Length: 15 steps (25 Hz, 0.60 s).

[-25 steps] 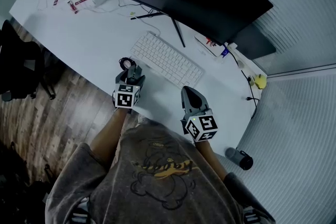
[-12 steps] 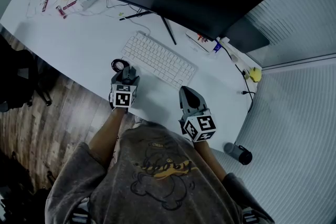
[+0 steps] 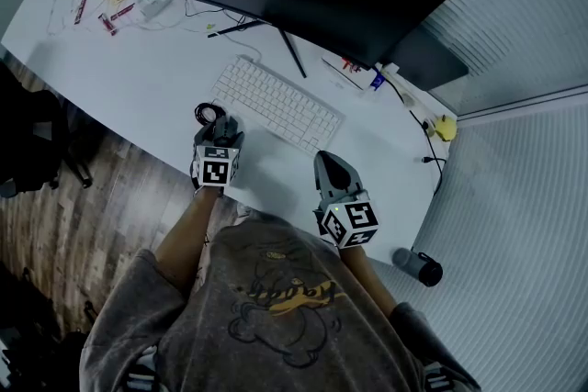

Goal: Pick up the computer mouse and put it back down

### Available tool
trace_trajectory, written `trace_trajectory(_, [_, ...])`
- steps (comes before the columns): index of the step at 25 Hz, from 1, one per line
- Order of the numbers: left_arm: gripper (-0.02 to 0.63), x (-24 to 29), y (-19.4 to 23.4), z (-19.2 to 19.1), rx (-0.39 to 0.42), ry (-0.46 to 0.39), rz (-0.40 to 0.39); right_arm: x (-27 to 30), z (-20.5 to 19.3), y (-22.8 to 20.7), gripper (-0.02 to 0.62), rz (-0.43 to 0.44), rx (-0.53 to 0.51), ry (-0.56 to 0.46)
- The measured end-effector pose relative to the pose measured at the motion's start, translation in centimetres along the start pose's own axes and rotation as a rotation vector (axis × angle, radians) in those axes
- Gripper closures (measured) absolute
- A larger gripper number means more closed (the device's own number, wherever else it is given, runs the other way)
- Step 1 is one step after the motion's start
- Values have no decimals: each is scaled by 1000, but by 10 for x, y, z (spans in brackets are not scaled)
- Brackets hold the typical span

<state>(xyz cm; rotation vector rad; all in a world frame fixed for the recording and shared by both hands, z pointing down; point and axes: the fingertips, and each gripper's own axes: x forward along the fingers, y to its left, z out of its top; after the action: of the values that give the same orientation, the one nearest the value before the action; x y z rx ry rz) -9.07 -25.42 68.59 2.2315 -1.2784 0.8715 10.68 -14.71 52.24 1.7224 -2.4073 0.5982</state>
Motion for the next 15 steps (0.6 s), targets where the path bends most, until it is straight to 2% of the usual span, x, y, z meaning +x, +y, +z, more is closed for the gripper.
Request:
trace_trajectory(7, [271, -21, -4, 27, -20, -81, 0, -4, -2, 2, 589, 23, -1, -5])
trace_trajectory(15, [272, -70, -13, 80, -61, -224, -53, -5, -3, 5, 589, 55, -6, -12])
